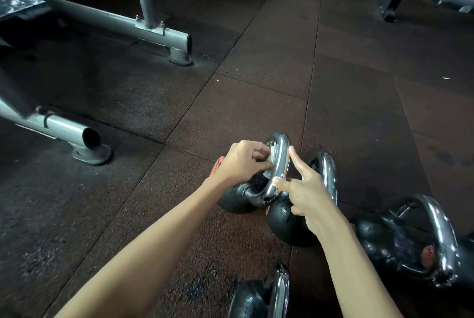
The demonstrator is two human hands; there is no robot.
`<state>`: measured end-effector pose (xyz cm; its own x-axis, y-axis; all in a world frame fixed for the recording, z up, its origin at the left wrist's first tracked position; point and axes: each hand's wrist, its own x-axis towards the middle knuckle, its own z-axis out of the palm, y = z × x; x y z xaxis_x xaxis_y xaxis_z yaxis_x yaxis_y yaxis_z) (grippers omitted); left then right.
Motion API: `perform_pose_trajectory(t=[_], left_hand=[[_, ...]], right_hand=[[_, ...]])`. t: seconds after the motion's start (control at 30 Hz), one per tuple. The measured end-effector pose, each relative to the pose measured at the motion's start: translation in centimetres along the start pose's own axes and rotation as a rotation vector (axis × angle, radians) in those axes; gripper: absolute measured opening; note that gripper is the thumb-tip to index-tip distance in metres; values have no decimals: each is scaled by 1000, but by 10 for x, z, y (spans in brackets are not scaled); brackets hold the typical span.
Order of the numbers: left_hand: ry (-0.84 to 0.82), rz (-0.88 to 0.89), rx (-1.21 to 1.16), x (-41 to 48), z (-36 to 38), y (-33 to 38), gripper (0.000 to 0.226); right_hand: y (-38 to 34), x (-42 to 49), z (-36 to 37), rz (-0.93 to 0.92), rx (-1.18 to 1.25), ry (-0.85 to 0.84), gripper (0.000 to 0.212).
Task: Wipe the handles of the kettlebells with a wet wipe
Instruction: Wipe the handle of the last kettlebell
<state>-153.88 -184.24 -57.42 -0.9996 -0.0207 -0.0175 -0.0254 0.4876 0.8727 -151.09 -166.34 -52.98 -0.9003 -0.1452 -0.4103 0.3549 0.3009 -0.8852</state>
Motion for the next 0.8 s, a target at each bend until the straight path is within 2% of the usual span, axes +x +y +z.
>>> perform_pose_trajectory(t=[0.13, 0.3, 0.5, 0.67, 0.8], left_hand=[[-32, -6, -24, 0, 1, 3, 25], [-234, 19, -58, -12, -17, -6, 24], [-198, 99, 15, -8, -21, 2, 20], [-302, 117, 52, -20, -28, -12, 17], [-322, 176, 102, -21, -32, -8, 19]], right_hand=[[-1, 1, -1, 5, -10, 7, 84], [2, 3, -1, 13, -2, 14, 85], [-4, 2, 1, -19, -52, 5, 84], [-4, 6, 3, -25, -105, 21, 87], [-4, 5, 5, -22, -120, 27, 88]])
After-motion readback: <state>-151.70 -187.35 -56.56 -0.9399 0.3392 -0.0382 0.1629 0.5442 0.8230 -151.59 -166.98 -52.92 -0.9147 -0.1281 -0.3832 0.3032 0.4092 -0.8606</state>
